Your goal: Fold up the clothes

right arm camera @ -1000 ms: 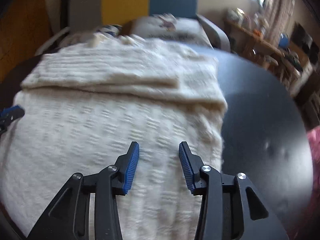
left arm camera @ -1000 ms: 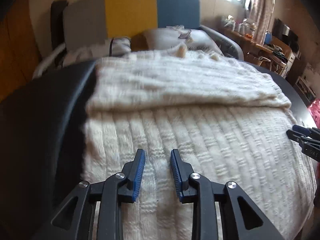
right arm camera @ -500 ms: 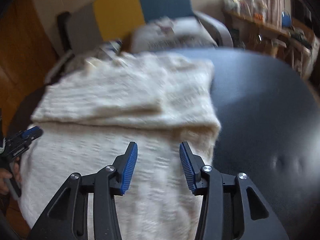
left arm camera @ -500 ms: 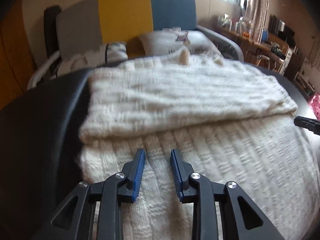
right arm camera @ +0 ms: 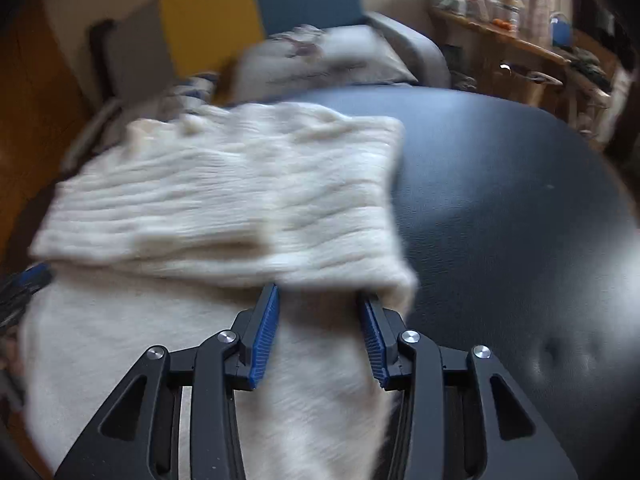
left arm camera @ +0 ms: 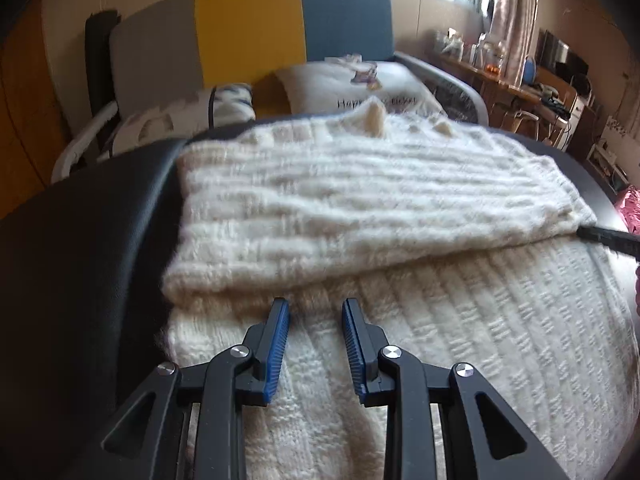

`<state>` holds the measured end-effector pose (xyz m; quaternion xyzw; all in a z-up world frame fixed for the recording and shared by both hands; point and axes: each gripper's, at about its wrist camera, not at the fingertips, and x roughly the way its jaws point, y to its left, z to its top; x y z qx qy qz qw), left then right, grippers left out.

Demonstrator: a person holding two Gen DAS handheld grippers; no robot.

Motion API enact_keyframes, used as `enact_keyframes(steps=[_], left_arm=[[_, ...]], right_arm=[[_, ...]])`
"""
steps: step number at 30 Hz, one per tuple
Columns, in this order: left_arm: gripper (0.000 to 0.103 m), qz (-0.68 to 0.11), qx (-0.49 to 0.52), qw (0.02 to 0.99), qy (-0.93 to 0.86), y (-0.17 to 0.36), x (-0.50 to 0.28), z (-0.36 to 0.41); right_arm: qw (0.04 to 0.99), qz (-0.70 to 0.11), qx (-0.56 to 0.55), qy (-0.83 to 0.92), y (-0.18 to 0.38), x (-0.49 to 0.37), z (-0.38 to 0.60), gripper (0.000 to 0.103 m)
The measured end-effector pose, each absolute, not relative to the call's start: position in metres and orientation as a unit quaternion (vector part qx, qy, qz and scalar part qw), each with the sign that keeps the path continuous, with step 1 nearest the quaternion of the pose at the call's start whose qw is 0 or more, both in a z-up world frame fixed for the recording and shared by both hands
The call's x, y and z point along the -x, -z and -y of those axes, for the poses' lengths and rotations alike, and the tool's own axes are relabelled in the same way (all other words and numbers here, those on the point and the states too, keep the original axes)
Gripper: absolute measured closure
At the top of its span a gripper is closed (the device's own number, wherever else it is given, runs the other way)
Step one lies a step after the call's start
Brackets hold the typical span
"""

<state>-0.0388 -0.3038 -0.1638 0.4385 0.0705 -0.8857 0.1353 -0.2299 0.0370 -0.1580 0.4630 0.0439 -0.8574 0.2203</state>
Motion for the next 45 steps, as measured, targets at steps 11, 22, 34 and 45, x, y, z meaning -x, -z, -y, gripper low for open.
enact_keyframes(steps=[11, 22, 34, 45], left_arm=[[0.075, -0.201, -0.38, 0.125, 0.894, 0.144, -0.002, 0.34], [0.075, -0.359, -0.34, 0.089, 0.865, 0.152, -0.029, 0.392], [0.069, -0.522, -0.274, 0.085, 0.803, 0.192, 0.001, 0.414], [0.069, -0.573, -0.227, 0.117, 0.779, 0.202, -0.014, 0.419]], right_arm=[[0.242, -0.047, -0.433, 0.867, 0.122, 0.197, -0.041, 0.057], [0.271, -0.051, -0.425, 0.862, 0.132, 0.179, 0.018, 0.051], [0.266, -0.081, -0.439, 0.854, 0.16, 0.164, 0.022, 0.046], [0.268, -0.094, -0.435, 0.854, 0.163, 0.161, 0.025, 0.043]])
